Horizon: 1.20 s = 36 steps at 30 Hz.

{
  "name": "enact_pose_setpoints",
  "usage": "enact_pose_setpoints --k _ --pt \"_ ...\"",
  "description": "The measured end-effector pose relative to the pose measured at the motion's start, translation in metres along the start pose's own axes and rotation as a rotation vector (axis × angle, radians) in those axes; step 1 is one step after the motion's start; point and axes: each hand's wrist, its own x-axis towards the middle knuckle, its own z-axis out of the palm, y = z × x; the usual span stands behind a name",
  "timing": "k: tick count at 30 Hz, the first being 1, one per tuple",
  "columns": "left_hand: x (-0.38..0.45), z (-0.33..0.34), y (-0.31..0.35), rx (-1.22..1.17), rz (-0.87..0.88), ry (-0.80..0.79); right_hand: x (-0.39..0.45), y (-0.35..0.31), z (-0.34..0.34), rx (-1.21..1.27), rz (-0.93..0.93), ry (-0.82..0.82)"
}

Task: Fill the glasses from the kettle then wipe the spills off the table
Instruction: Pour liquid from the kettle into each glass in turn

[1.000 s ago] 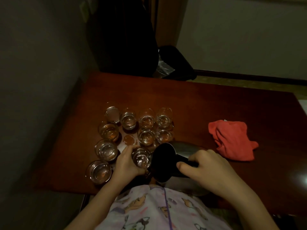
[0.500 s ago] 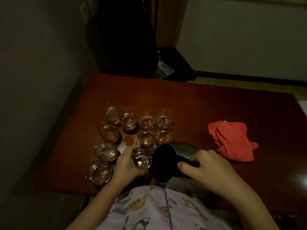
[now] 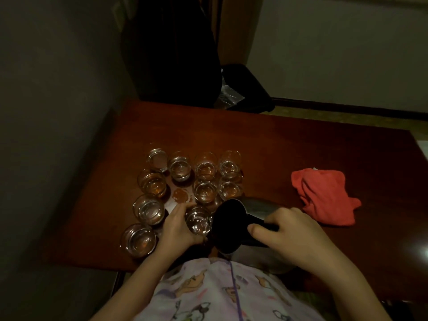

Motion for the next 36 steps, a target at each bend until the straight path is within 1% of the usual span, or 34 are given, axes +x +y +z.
enact_pose_setpoints --k 2,6,11,16,20,28,33,36 --pt "0.0 -0.001 -0.001 -0.004 -0.013 -0.008 0.003 0.005 0.002 0.033 -0.008 0.009" --pt "0.0 -0.004 -0.004 -0.012 -0.031 -0.008 0.006 0.014 0.006 0.19 -0.027 0.016" --pt "0.006 -0.005 -0.001 -0.012 -0.094 0.102 0.007 0.02 0.012 0.302 -0.002 0.077" --pt "0.015 -0.008 -0.002 -0.019 -0.145 0.154 0.007 0.028 0.016 0.5 0.03 0.144" --pt "0.024 -0.008 -0.002 -0.015 -0.158 0.211 0.006 0.025 0.023 0.582 0.046 0.172" --pt "0.037 -0.003 -0.011 0.058 -0.17 0.199 0.007 0.028 0.028 0.633 0.065 0.187" --pt "0.05 -0.005 -0.008 0.113 -0.206 0.177 0.005 0.031 0.031 0.614 0.049 0.194" --pt "0.053 -0.007 -0.006 0.164 -0.169 0.151 0.005 0.031 0.032 0.595 0.055 0.186"
